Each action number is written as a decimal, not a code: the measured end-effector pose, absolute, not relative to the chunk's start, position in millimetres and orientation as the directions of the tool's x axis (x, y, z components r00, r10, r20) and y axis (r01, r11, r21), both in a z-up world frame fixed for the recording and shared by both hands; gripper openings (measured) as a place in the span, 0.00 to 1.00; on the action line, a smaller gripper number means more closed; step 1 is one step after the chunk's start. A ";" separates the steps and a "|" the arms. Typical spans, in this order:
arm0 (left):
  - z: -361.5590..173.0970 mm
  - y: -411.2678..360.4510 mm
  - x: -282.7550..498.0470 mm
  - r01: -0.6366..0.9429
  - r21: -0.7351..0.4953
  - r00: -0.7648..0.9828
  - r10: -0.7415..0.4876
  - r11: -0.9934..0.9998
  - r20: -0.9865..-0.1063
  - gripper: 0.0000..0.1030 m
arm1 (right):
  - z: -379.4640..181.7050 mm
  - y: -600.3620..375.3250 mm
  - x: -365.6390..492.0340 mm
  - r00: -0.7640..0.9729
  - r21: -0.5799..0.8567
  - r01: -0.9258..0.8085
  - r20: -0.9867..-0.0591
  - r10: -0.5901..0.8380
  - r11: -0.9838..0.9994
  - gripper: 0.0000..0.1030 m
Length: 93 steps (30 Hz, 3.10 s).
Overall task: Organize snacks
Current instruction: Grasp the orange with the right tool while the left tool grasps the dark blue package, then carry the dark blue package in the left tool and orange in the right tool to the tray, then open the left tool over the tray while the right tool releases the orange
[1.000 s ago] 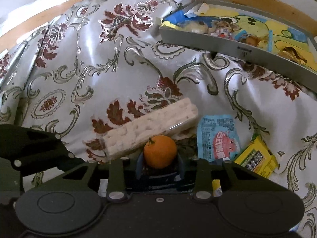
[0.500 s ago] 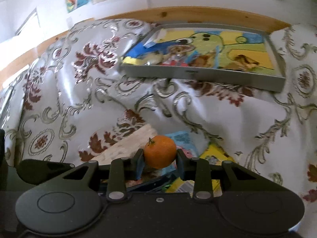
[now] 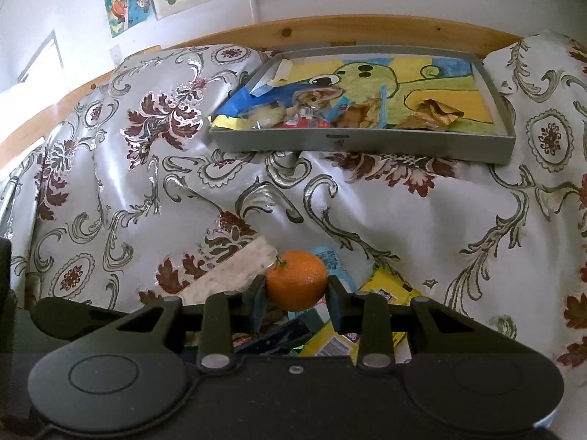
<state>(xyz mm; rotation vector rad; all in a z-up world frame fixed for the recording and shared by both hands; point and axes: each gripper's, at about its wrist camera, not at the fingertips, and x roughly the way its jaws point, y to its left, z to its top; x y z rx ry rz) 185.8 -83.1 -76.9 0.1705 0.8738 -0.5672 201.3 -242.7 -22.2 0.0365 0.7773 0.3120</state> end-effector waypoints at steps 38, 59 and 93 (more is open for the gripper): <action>9.3 -32.3 183.4 0.235 -0.293 0.720 -0.368 0.927 -0.588 0.27 | 9.1 -278.4 195.6 0.843 0.177 -0.139 -0.495 0.211 0.974 0.35; 48.6 -136.1 361.1 0.199 -0.193 0.809 -0.272 0.961 -0.521 0.27 | -3.0 -326.8 287.2 0.939 0.125 0.028 -0.343 0.017 0.992 0.35; 19.0 -161.1 431.0 0.091 -0.189 0.772 -0.189 0.978 -0.607 0.79 | -17.8 -337.6 328.4 0.920 0.126 0.079 -0.392 -0.023 0.989 0.57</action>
